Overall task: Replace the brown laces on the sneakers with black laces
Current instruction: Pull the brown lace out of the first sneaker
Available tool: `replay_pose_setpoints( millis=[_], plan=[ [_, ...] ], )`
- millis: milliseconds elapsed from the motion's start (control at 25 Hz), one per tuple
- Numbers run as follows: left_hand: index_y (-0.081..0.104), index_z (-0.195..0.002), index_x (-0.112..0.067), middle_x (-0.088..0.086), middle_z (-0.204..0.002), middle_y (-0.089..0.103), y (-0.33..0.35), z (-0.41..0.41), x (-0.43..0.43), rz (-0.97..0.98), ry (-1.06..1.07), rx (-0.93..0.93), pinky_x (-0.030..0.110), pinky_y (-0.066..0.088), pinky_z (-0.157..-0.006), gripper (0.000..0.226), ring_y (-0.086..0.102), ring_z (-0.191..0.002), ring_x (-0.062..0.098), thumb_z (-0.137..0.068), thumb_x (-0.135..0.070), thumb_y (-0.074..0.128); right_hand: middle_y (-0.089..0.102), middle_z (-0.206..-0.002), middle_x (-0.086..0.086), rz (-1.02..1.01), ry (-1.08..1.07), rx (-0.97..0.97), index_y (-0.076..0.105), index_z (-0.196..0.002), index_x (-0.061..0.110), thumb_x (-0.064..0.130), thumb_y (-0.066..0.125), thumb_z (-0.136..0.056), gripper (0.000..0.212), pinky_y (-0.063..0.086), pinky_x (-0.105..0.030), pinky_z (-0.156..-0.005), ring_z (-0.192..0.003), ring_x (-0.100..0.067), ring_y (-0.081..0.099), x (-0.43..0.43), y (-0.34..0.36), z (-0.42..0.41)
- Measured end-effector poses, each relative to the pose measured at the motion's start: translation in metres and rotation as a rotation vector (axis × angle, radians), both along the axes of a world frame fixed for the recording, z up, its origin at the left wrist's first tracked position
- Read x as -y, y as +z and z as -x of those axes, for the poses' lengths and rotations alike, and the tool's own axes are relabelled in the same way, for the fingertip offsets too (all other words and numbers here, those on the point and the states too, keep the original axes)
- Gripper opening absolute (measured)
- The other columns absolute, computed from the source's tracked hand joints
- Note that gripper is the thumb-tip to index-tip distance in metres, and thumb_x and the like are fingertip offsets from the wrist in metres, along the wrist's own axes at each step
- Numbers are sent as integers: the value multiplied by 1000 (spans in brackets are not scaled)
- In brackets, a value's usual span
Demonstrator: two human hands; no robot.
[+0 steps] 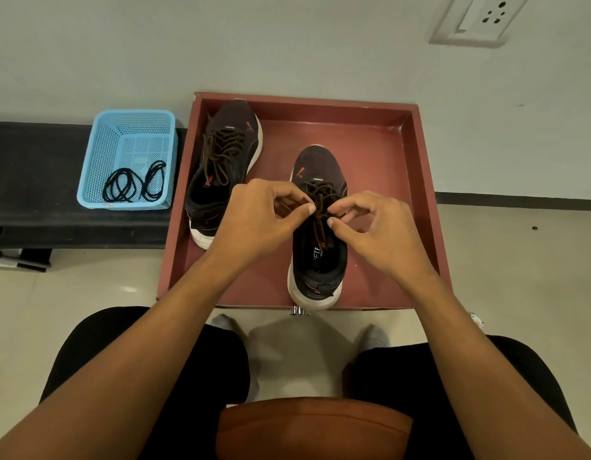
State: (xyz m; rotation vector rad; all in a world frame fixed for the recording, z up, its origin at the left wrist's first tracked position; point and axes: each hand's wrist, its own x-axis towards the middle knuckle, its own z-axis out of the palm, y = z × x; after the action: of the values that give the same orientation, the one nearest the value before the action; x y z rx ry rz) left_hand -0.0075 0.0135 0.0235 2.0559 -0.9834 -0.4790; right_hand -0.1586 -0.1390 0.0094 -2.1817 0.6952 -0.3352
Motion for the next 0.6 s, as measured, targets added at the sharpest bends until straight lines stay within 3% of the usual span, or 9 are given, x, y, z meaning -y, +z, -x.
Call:
replay_pose_setpoints(
  millis=[120,200,320,440,600],
  plan=[
    [82,-95,-27,-17,-77,75,0,-3,-1,1,-8,-20,19,59,-75,6,72,-72,-3,-92,-32,79,70,-74,11,-11,17,8,77,-81,27,30,83,-87,9,49,-19,-59,-65,-8,65,0,6,2],
    [81,-94,-26,-17,-77,75,-1,-4,0,3,-16,-27,21,60,-75,6,72,-72,-3,-92,-32,79,63,-59,9,-6,37,-57,74,-71,28,47,82,-85,26,46,-26,-52,-52,-9,57,-5,8,7],
    [81,-93,-26,-17,-76,75,-1,-4,1,4,-13,-32,24,61,-75,6,72,-71,-3,-93,-31,78,58,-50,10,77,68,-223,71,-68,34,72,77,-76,39,43,-24,-51,-47,-8,55,-14,12,10],
    [80,-93,-25,-15,-79,75,-1,-3,0,4,-17,-30,28,62,-75,7,72,-73,-2,-93,-31,77,60,-52,10,121,79,-297,74,-72,36,67,80,-77,32,44,-23,-53,-51,-6,59,-19,14,7],
    [80,-92,-25,-15,-77,75,1,-3,-1,1,-8,-50,28,63,-76,7,72,-71,-1,-94,-31,77,61,-53,11,-25,67,-258,77,-72,33,43,86,-82,17,46,-25,-55,-45,-5,51,-14,13,8]
  ],
)
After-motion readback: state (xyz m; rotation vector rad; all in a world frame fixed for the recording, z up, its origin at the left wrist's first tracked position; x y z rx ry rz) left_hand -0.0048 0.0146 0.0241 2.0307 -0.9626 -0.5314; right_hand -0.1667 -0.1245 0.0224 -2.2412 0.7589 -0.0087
